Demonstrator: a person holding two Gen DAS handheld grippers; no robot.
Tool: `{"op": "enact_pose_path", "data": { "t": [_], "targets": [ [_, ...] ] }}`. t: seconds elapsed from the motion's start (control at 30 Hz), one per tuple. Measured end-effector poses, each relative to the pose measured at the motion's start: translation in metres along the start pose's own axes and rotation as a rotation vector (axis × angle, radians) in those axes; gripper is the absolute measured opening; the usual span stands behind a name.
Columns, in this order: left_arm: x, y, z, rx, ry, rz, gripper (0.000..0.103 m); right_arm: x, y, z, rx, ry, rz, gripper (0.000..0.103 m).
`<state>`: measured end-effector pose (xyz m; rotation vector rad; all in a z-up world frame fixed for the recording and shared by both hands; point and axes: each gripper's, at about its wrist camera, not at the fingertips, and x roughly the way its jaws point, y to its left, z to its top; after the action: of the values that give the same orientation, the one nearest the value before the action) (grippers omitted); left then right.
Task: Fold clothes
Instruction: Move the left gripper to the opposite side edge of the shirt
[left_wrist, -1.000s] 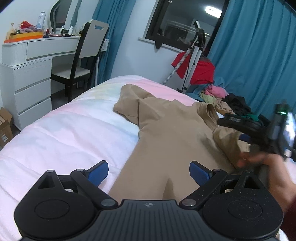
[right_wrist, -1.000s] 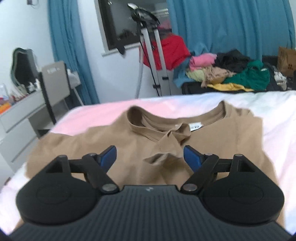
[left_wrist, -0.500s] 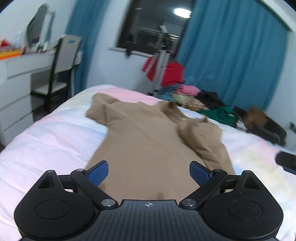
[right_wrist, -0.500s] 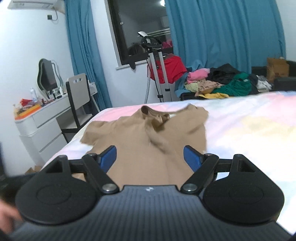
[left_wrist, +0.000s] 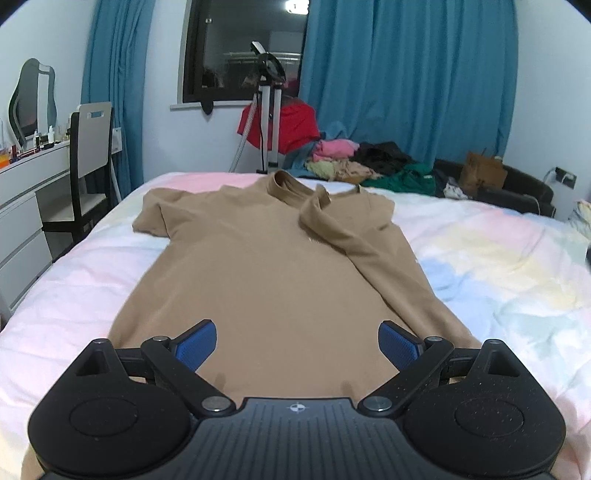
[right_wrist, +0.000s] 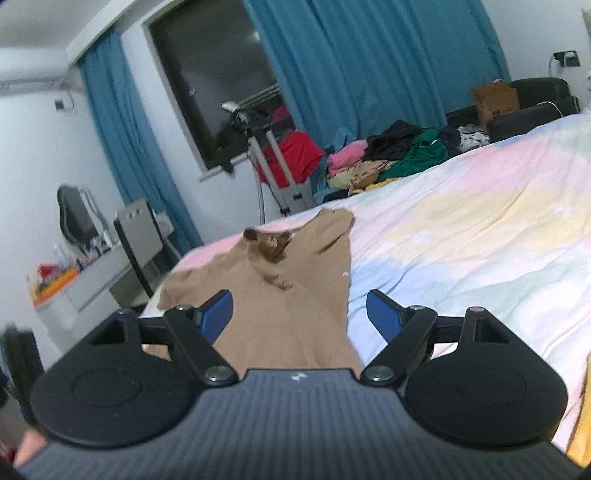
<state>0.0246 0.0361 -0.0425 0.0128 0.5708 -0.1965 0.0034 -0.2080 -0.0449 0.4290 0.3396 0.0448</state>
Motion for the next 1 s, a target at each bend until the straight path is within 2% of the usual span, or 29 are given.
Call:
{"op": "enact_pose_path", "data": {
  "t": [0.17,0.4,0.5,0.7,0.73,0.87,1.0],
  "targets": [
    [-0.011,-0.020,-0.007,0.010,0.005,-0.081,0.095,-0.016,-0.023,0.016,0.019,-0.036,-0.022,0.081],
    [-0.021,-0.082,-0.023,0.145,0.004,-0.292,0.089,-0.045,-0.067,0.037,0.046,-0.109,-0.082,0.081],
    [-0.019,-0.109,-0.031,0.190,0.017,-0.377,0.087,-0.049,-0.082,0.038,0.073,-0.108,-0.071,0.083],
    [-0.006,-0.151,-0.060,0.354,0.081,-0.496,0.074,-0.046,-0.093,0.036,0.091,-0.084,-0.021,0.083],
    [-0.005,-0.155,-0.065,0.379,0.094,-0.514,0.070,-0.044,-0.094,0.035,0.096,-0.075,-0.012,0.083],
    [0.001,-0.169,-0.083,0.470,0.132,-0.569,0.068,-0.038,-0.098,0.031,0.125,-0.042,0.005,0.083],
    [0.010,-0.180,-0.098,0.553,0.147,-0.547,0.067,-0.034,-0.099,0.028,0.140,-0.020,0.010,0.083]
  ]
}}
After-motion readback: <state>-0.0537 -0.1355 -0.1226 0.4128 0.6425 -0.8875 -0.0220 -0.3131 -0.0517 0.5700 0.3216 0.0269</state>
